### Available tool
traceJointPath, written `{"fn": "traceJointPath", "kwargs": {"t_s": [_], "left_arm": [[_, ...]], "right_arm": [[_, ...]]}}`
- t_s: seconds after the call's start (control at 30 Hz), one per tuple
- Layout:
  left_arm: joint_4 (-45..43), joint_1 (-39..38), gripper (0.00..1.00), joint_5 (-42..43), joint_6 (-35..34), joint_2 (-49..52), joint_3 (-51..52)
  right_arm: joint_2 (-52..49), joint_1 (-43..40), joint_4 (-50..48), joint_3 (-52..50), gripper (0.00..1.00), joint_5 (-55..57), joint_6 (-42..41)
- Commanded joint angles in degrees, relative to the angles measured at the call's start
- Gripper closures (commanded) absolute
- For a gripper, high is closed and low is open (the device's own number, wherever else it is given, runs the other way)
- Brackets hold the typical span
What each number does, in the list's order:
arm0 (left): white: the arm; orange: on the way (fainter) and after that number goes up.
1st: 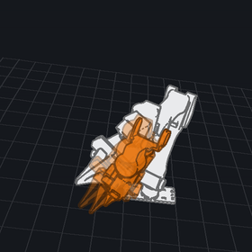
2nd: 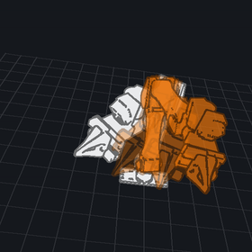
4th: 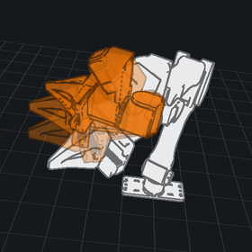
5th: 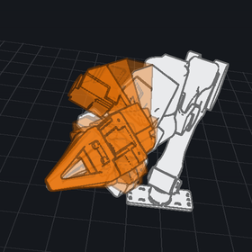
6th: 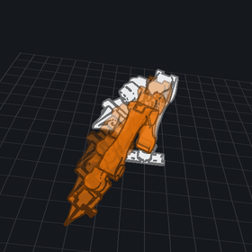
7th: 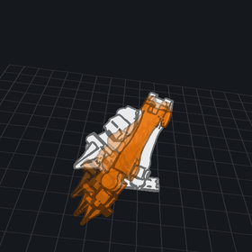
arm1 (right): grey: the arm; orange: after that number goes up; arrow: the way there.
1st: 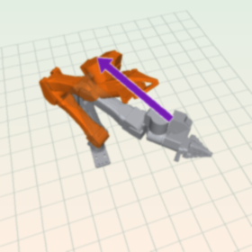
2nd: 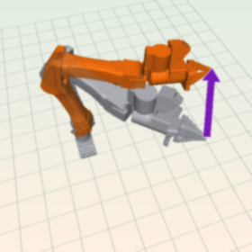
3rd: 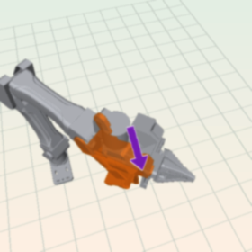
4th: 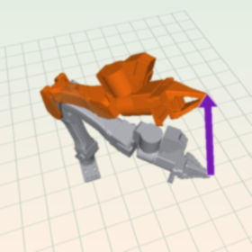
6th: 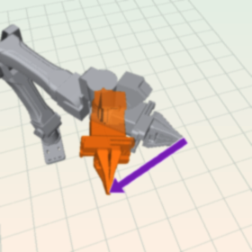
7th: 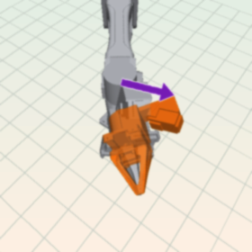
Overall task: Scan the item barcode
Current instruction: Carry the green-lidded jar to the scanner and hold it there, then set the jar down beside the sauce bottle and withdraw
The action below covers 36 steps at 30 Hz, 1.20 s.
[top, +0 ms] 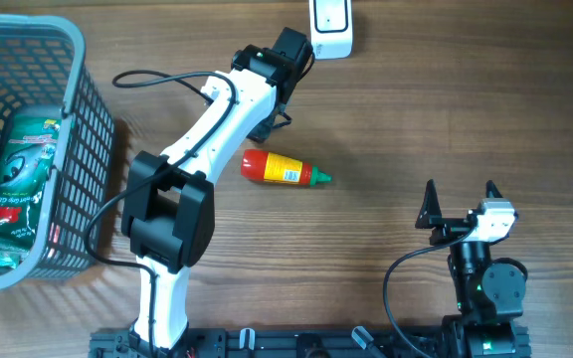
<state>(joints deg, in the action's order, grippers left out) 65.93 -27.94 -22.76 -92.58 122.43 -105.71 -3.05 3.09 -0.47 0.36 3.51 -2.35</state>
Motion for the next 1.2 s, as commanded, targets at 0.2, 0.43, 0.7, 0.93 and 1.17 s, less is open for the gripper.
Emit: {"fn": "traceJointPath", "kwargs": {"t_s": [0.2, 0.43, 0.7, 0.93, 1.17], "left_arm": [[-1.4, 0.5, 0.11, -3.7, 2.3, 0.6, -0.4], [-1.4, 0.5, 0.0, -3.7, 3.4, 0.6, -0.4], [0.3, 0.5, 0.0, -13.0, 9.8, -9.1, -1.5], [-2.4, 0.4, 0.0, -22.6, 32.1, -26.5, -2.6], [-5.7, 1.1, 0.0, -30.0, 57.2, -44.3, -2.6]], "right_arm": [[0.0, 0.3, -0.3, 0.0, 0.0, 0.9, -0.7], [0.0, 0.3, -0.3, 0.0, 0.0, 0.9, -0.7], [0.0, 0.3, -0.3, 0.0, 0.0, 0.9, -0.7], [0.0, 0.3, -0.3, 0.0, 0.0, 0.9, -0.7], [0.0, 0.3, -0.3, 0.0, 0.0, 0.9, -0.7]]}}
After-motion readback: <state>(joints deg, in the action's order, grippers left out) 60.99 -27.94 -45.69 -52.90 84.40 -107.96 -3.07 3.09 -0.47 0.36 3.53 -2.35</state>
